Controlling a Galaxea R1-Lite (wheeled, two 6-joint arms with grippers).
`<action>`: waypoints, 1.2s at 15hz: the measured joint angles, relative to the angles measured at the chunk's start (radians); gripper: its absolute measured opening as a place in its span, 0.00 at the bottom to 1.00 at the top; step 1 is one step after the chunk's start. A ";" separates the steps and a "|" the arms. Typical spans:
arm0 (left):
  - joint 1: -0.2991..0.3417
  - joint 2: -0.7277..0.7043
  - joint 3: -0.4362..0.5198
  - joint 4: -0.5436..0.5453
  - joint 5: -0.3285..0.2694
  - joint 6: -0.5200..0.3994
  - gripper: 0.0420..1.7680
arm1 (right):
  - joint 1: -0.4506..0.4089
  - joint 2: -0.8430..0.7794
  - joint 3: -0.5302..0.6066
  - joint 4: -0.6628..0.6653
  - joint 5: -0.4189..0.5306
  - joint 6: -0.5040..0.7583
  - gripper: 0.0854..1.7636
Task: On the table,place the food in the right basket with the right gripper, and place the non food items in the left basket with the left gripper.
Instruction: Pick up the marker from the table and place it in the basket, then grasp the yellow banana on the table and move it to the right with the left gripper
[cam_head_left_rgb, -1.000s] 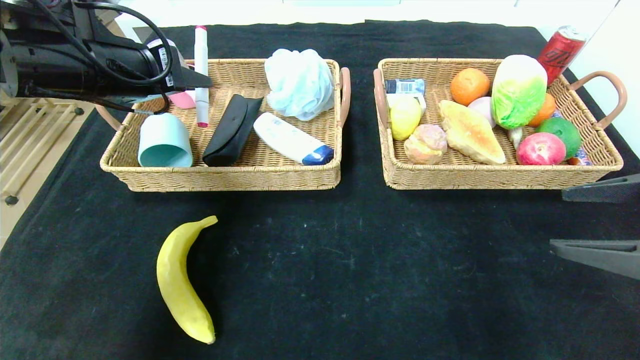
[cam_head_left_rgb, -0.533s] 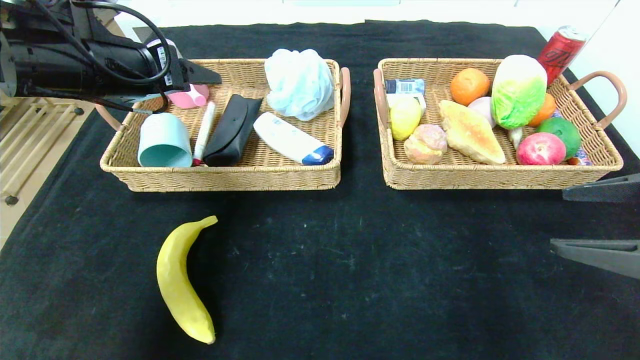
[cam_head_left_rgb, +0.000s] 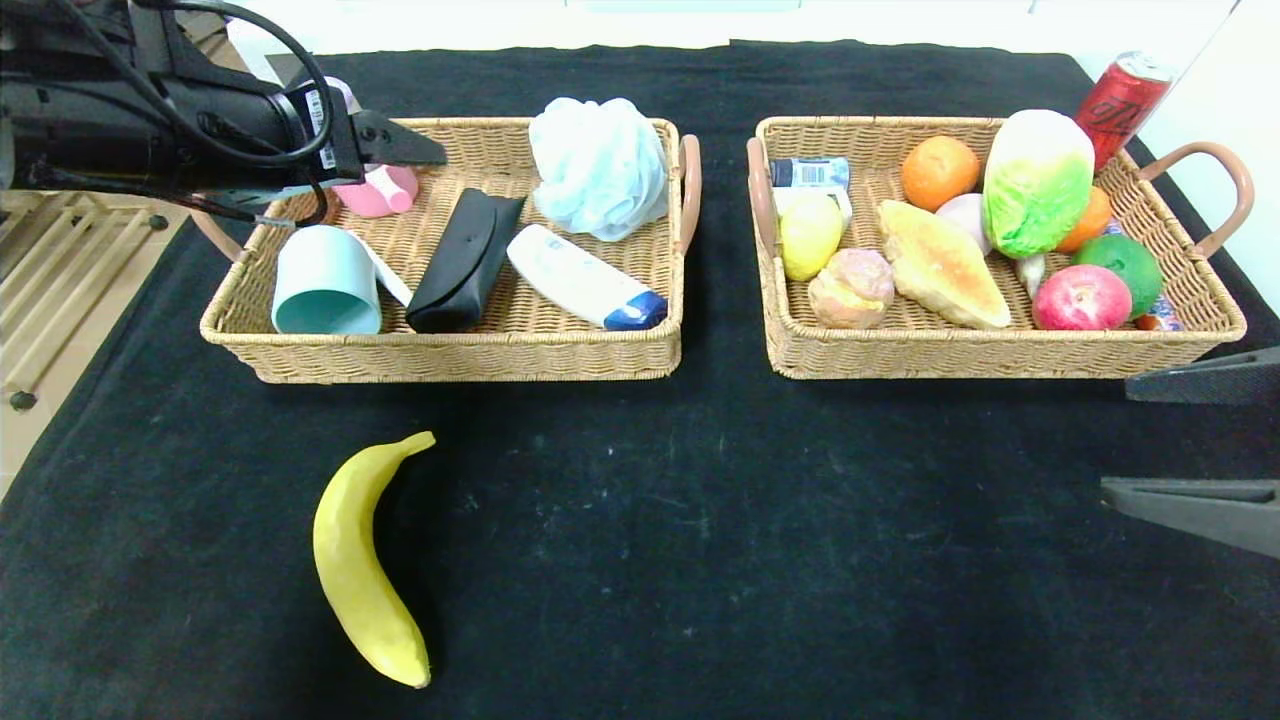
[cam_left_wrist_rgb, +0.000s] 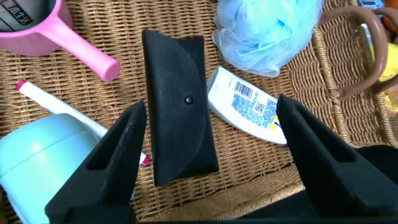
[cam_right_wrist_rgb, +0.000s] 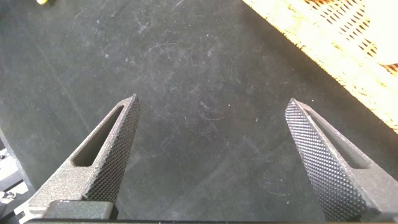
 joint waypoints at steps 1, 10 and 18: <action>-0.001 -0.011 0.000 0.023 0.002 0.001 0.87 | 0.000 0.000 0.000 0.000 0.000 0.000 0.97; -0.034 -0.168 0.000 0.406 0.148 0.075 0.94 | 0.001 0.001 0.000 -0.001 0.001 0.000 0.97; -0.053 -0.209 0.037 0.704 0.239 0.068 0.96 | 0.001 0.004 0.000 -0.001 -0.001 0.000 0.97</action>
